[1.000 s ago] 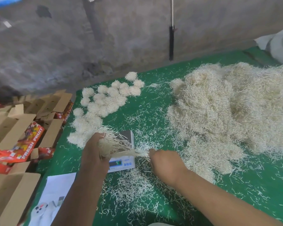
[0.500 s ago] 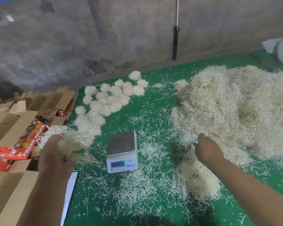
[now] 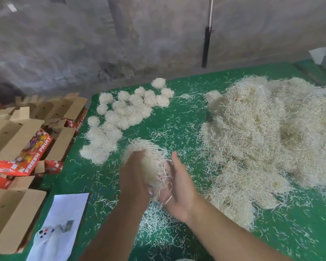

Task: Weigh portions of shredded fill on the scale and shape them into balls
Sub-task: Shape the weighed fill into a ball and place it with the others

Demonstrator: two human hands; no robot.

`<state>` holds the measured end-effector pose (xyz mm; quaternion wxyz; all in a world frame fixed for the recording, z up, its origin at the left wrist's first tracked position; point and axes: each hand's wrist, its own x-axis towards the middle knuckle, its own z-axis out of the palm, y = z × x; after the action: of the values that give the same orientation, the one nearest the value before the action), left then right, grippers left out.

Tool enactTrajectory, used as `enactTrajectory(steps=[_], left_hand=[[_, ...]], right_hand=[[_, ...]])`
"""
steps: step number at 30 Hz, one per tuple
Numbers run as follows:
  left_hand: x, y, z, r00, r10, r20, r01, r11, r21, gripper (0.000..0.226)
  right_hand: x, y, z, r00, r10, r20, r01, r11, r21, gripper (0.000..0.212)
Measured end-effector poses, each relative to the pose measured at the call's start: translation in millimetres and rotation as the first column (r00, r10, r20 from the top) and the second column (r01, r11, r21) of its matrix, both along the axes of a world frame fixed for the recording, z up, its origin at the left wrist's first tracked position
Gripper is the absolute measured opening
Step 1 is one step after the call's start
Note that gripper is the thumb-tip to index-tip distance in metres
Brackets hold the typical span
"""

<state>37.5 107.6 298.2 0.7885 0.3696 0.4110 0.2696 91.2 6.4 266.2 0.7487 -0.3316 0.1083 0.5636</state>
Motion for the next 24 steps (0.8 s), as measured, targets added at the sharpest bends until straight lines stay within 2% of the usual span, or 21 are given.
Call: enactTrajectory(steps=[2,4,5,7,9,10,11,12,14,16,17,18,19,20,21,22,23,24], left_hand=[[1.7,-27.1,-3.7,0.99,-0.044,-0.132,0.067,0.983,0.174,0.027],[5.5,-45.0,-2.6,0.972,-0.028,-0.235,0.117,0.919,0.376,0.039],[3.8,-51.4,-0.8,0.957,-0.03,-0.287,0.158,0.887,0.435,0.046],[-2.5,-59.6,-1.8,0.933,-0.165,-0.32,0.302,0.843,0.446,0.05],[-13.5,-64.7,-10.7,0.881,-0.334,-0.335,0.462,0.761,0.456,0.048],[-17.8,-64.3,-13.6,0.858,-0.396,-0.327,0.507,0.751,0.422,0.047],[-21.5,-62.9,-12.1,0.847,-0.439,-0.299,0.528,0.758,0.383,0.044],[-24.2,-59.4,-8.6,0.855,-0.439,-0.276,0.515,0.779,0.358,0.042],[-30.8,-45.7,-7.8,0.896,-0.381,-0.226,0.44,0.83,0.343,0.054],[-37.3,-30.2,-15.5,0.953,-0.282,-0.107,0.293,0.949,0.113,0.069],[-38.8,-23.6,-21.3,0.959,-0.273,-0.076,0.268,0.961,-0.069,0.072],[-39.6,-18.6,-26.2,0.955,-0.296,-0.022,0.272,0.903,-0.333,0.073],[-40.1,-15.7,-32.0,0.944,-0.32,0.074,0.309,0.789,-0.53,0.073],[-41.7,-15.5,-33.3,0.934,-0.31,0.18,0.349,0.676,-0.648,0.073],[-42.6,-18.1,-25.8,0.914,-0.318,0.251,0.401,0.624,-0.671,0.069],[-43.1,-20.4,-16.9,0.918,-0.282,0.277,0.395,0.623,-0.675,0.058],[-39.0,-19.7,-16.1,0.945,-0.218,0.243,0.326,0.599,-0.732,0.036],[-36.5,-17.2,-14.1,0.93,-0.255,0.265,0.368,0.645,-0.67,0.014]], right_hand=[[-12.1,8.2,15.8,0.996,-0.028,0.08,0.024,0.998,0.05,0.066],[-13.4,14.0,22.2,0.993,-0.106,0.058,0.105,0.994,0.034,0.066],[-8.8,16.2,23.8,0.99,-0.131,0.056,0.13,0.991,0.024,0.06],[1.7,14.6,30.0,0.987,-0.153,0.038,0.153,0.988,-0.001,0.042],[9.8,8.7,27.8,0.986,-0.164,0.034,0.166,0.985,-0.039,0.023],[12.2,6.5,26.8,0.984,-0.178,0.034,0.18,0.98,-0.084,0.019],[13.8,4.1,26.7,0.982,-0.179,0.062,0.187,0.973,-0.137,0.02],[15.9,2.8,24.4,0.977,-0.181,0.113,0.201,0.958,-0.203,0.03],[21.2,2.7,25.8,0.955,-0.188,0.23,0.247,0.933,-0.262,0.047],[23.5,2.0,36.0,0.943,-0.141,0.301,0.218,0.946,-0.239,0.05],[27.3,3.5,35.7,0.941,-0.12,0.316,0.188,0.962,-0.196,0.052],[25.3,3.6,46.2,0.936,-0.088,0.341,0.154,0.973,-0.172,0.054],[24.6,5.1,50.1,0.925,-0.041,0.377,0.098,0.986,-0.134,0.046],[19.5,8.1,58.6,0.91,0.009,0.414,0.05,0.99,-0.131,0.039],[18.2,11.8,54.9,0.902,0.043,0.43,0.014,0.992,-0.129,0.051],[12.6,15.1,57.2,0.886,0.082,0.457,-0.001,0.984,-0.176,0.063],[9.6,19.0,49.3,0.876,0.124,0.467,-0.035,0.98,-0.194,0.063],[4.5,22.0,47.5,0.868,0.165,0.468,-0.071,0.975,-0.212,0.056]])
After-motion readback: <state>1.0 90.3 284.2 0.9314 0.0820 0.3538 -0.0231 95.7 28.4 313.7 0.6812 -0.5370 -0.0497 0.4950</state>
